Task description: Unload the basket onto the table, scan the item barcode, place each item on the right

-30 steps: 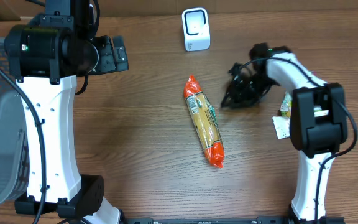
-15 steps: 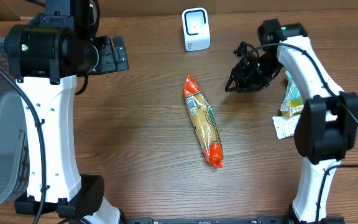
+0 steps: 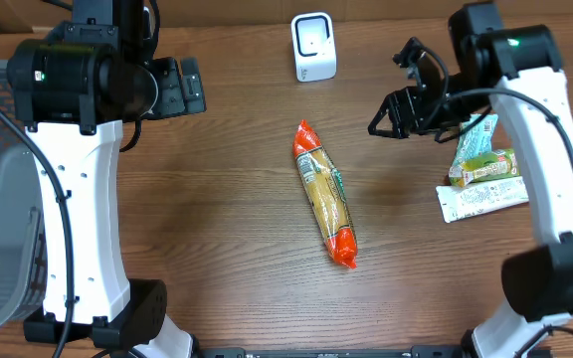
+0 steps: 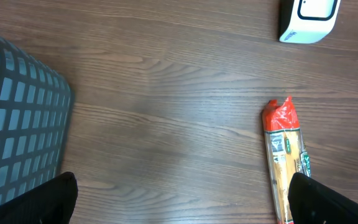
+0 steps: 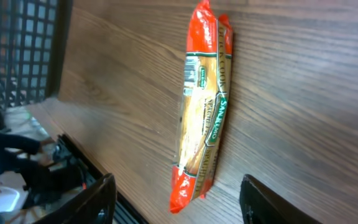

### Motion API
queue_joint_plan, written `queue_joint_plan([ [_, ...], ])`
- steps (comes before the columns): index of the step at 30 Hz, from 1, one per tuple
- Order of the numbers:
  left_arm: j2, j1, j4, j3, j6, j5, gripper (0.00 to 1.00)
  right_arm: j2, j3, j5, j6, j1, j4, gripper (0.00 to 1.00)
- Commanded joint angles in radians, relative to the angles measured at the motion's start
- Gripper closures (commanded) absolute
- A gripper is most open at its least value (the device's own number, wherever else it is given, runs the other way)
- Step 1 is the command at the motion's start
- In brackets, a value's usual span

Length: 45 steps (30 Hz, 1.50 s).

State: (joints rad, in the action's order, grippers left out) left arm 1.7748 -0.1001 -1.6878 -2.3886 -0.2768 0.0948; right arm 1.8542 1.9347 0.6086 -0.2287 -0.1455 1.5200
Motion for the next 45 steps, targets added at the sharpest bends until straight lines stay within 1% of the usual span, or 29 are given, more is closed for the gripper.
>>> queue_joint_plan([
  [1, 0.004, 0.001, -0.002, -0.002, 0.019, 0.01, 0.0, -0.042, 0.008, -0.095, 0.069, -0.023, 0.001, 0.34],
  [3, 0.004, 0.001, -0.002, -0.002, 0.019, 0.01, 0.01, -0.042, -0.01, -0.209, 0.122, -0.066, -0.009, 0.34],
  [6, 0.004, 0.001, -0.002, -0.002, 0.019, 0.01, 0.0, -0.042, -0.081, -0.384, 0.222, -0.155, -0.072, 0.31],
  [8, 0.004, 0.001, -0.002, -0.002, 0.019, 0.01, 0.0, -0.041, -0.156, -0.426, 0.251, -0.214, -0.129, 0.25],
  [9, 0.004, 0.001, -0.002, -0.002, 0.019, 0.01, 0.0, -0.041, -0.199, -0.436, 0.263, -0.239, -0.161, 0.21],
  [11, 0.004, 0.001, -0.002, -0.002, 0.019, 0.01, 0.0, -0.04, -0.284, -0.435, 0.267, -0.277, -0.227, 0.0],
  [16, 0.004, 0.001, -0.002, -0.002, 0.019, 0.009, 0.0, -0.04, -0.503, -0.433, 0.266, -0.341, -0.431, 0.0],
  [18, 0.004, 0.001, -0.002, -0.002, 0.019, 0.009, 0.0, -0.04, -0.566, -0.432, 0.266, -0.353, -0.504, 0.0],
  [20, 0.004, 0.001, -0.002, -0.002, 0.019, 0.01, 0.0, -0.04, -0.653, -0.421, 0.267, -0.368, -0.614, 0.0],
  [22, 0.004, 0.001, -0.002, -0.002, 0.019, 0.01, 0.0, -0.04, -0.705, -0.426, 0.254, -0.384, -0.673, 0.0],
  [24, 0.004, 0.001, -0.002, -0.002, 0.019, 0.009, 0.0, -0.04, -0.738, -0.452, 0.251, -0.411, -0.699, 0.0],
  [29, 0.004, 0.001, -0.002, -0.002, 0.019, 0.01, 0.0, -0.037, -0.743, -0.505, 0.251, -0.498, -0.715, 0.0],
  [36, 0.004, 0.001, -0.002, -0.002, 0.019, 0.01, 0.0, 0.013, -0.745, -0.553, 0.253, -0.519, -0.703, 0.0],
  [38, 0.004, 0.001, -0.002, -0.002, 0.019, 0.01, 0.0, 0.024, -0.745, -0.555, 0.253, -0.517, -0.703, 0.04],
  [40, 0.004, 0.001, -0.002, -0.002, 0.019, 0.01, 0.0, 0.028, -0.745, -0.555, 0.256, -0.511, -0.703, 0.15],
  [41, 0.004, 0.001, -0.002, -0.002, 0.019, 0.01, 0.0, 0.028, -0.745, -0.555, 0.256, -0.511, -0.702, 0.22],
  [42, 0.004, 0.001, -0.002, -0.002, 0.019, 0.01, 0.0, 0.028, -0.745, -0.552, 0.256, -0.511, -0.7, 0.33],
  [43, 0.004, 0.001, -0.002, -0.002, 0.019, 0.009, 0.0, 0.028, -0.744, -0.546, 0.256, -0.511, -0.699, 0.46],
  [44, 0.004, 0.001, -0.002, -0.002, 0.019, 0.01, 0.0, 0.028, -0.745, -0.534, 0.256, -0.51, -0.699, 0.56],
  [45, 0.004, 0.001, -0.002, -0.002, 0.019, 0.01, 0.0, 0.028, -0.745, -0.519, 0.256, -0.51, -0.7, 0.63],
])
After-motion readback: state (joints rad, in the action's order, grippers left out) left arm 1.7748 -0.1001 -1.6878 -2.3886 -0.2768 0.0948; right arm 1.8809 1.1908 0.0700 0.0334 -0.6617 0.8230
